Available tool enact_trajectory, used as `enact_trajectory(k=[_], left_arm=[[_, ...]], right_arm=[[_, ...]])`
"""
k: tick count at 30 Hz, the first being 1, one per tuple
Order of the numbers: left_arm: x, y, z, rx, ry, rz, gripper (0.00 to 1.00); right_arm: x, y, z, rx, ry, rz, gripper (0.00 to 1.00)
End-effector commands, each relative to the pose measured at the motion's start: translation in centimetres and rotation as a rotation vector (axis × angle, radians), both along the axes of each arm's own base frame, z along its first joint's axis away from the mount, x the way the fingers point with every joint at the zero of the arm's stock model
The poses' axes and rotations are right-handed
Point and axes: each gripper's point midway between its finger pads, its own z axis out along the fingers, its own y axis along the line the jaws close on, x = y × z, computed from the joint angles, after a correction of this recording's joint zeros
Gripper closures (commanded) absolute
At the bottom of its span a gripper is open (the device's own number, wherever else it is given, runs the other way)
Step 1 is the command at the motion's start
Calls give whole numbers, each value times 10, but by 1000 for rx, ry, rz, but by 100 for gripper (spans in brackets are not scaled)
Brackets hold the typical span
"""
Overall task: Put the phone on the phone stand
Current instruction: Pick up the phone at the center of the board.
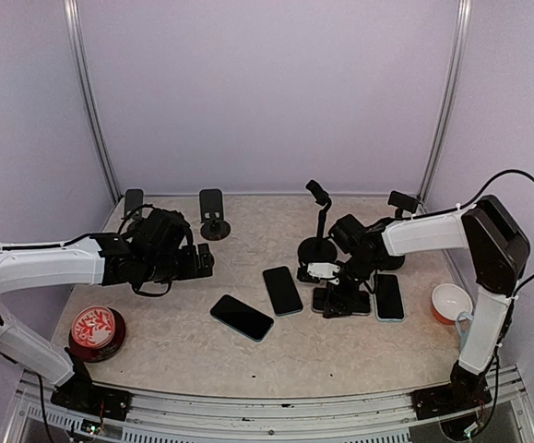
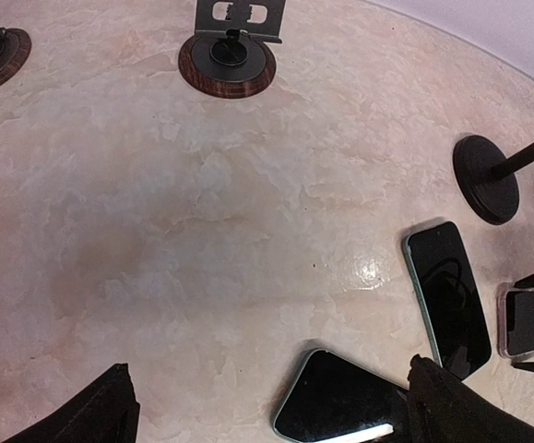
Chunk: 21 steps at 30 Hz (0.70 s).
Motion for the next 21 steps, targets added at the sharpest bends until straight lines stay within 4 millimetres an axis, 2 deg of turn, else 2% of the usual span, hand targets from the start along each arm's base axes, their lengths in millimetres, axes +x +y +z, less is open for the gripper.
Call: enact_trajectory(k=[1,5,12,17,21], left_arm=[[-6,0,2,-11,1,-3,1],[-6,-1,2,-15,2,-2,1],[-7,-3,2,-16,0,-8,1],[-7,-3,2,-16,1,-8,1],[-8,-5,3,-19,0,-11,1]], right_arm=[[-4,-4,-19,-20,40,-1,8],[-4,-1,-19,-8,39,4,11],[-4,4,-17,20,44,16,22],[0,11,-6,60,20,20,35],[4,20,15,123,-15,27,46]])
